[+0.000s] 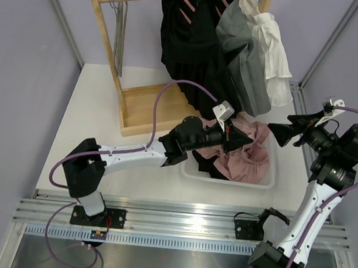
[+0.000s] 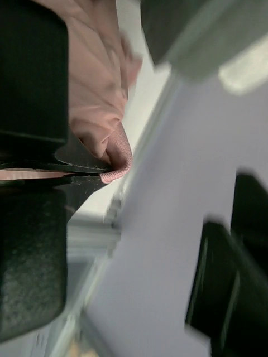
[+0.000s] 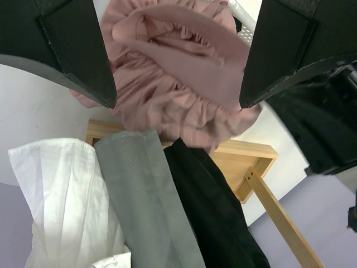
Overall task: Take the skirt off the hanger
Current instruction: Place the skirt in the bin.
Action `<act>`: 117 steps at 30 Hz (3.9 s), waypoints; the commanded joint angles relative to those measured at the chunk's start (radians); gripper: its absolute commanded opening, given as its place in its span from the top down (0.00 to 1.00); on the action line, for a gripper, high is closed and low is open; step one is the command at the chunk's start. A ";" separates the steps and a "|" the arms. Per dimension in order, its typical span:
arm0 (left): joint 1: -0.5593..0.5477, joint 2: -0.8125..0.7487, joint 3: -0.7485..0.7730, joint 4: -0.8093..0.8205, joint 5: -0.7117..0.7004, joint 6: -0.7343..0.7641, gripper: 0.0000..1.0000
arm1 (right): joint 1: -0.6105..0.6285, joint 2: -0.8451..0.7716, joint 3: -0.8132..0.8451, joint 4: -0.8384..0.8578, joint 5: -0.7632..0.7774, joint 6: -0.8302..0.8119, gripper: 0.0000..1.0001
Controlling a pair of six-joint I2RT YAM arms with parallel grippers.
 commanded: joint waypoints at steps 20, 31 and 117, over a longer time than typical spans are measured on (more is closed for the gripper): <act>-0.155 0.234 -0.191 0.357 0.072 -0.611 1.00 | -0.007 0.052 -0.010 -0.076 -0.082 -0.082 0.01; -0.115 0.139 -0.117 0.086 -0.087 -0.449 1.00 | -0.007 0.055 -0.012 -0.075 -0.082 -0.085 0.01; 0.015 0.302 0.101 -0.322 -0.178 -0.257 0.39 | -0.006 0.178 0.033 -0.441 -0.078 -0.423 0.01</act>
